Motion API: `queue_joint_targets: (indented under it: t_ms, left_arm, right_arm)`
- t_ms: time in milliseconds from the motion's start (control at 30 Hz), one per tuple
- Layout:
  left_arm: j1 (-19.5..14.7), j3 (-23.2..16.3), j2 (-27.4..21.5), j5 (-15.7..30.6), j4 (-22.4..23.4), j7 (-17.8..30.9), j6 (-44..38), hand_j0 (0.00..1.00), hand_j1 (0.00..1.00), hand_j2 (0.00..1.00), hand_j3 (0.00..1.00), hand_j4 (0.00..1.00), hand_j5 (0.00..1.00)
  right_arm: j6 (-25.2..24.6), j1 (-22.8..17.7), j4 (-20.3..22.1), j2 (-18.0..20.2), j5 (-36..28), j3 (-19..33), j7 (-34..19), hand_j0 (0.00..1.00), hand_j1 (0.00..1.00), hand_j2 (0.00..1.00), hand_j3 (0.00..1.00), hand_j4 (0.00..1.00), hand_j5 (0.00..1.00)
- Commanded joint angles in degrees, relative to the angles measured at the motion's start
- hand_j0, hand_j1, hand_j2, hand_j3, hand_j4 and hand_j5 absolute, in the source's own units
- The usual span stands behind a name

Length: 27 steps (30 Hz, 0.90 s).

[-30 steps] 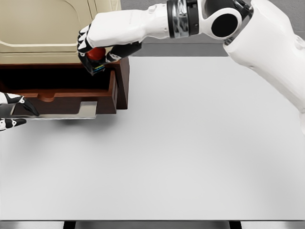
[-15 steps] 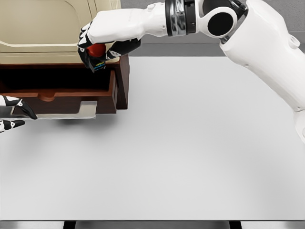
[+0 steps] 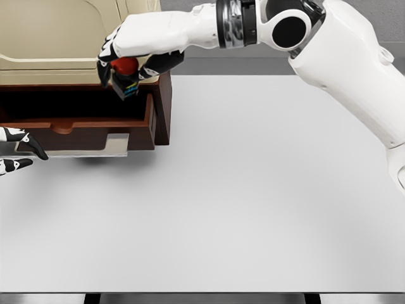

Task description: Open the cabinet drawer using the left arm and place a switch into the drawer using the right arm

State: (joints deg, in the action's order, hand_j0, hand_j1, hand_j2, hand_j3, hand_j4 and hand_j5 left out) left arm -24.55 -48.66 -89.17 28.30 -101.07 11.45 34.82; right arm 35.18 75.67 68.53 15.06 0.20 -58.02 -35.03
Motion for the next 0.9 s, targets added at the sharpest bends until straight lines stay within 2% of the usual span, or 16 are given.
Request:
queue_joint_targets:
  t_ms: [0, 100, 533, 667, 767, 867]
  left_arm:
    - [0.1, -0.2, 0.0, -1.5, 0.1, 0.4, 0.2, 0.51, 0.51, 0.51, 0.51, 0.51, 0.51]
    - [0.1, -0.3, 0.0, -1.5, 0.1, 0.4, 0.2, 0.51, 0.51, 0.51, 0.51, 0.51, 0.51]
    - [0.1, -0.2, 0.0, -1.4, 0.1, 0.3, 0.2, 0.51, 0.51, 0.51, 0.51, 0.51, 0.51]
    - [0.1, -0.2, 0.0, -1.4, 0.0, 0.4, 0.2, 0.51, 0.51, 0.51, 0.51, 0.51, 0.51]
    - [0.2, -0.2, 0.0, -1.4, 0.1, 0.4, 0.2, 0.51, 0.51, 0.51, 0.51, 0.51, 0.51]
    - [0.5, -0.1, 0.0, -1.4, 0.1, 0.4, 0.2, 0.51, 0.51, 0.51, 0.51, 0.51, 0.51]
  right_arm:
    - [-0.2, 0.1, -0.6, 0.0, -0.3, 0.2, 0.0, 0.66, 0.66, 0.66, 0.66, 0.66, 0.66]
    - [-0.2, 0.0, -0.6, 0.0, -0.3, 0.2, 0.0, 0.68, 0.68, 0.68, 0.68, 0.68, 0.68]
    - [-0.2, -0.1, -0.5, -0.6, -0.2, 0.2, 0.0, 0.68, 0.68, 0.68, 0.68, 0.68, 0.68]
    - [-0.2, 1.1, -0.7, -2.5, 0.0, 0.2, 0.0, 0.68, 0.68, 0.68, 0.68, 0.68, 0.68]
    - [-0.2, 1.1, -1.4, -3.4, 2.6, 0.3, 0.0, 0.75, 0.75, 0.75, 0.75, 0.75, 0.75]
    - [-0.2, 1.1, -1.2, -3.7, 2.8, 0.4, 0.0, 0.90, 0.90, 0.90, 0.90, 0.90, 0.90]
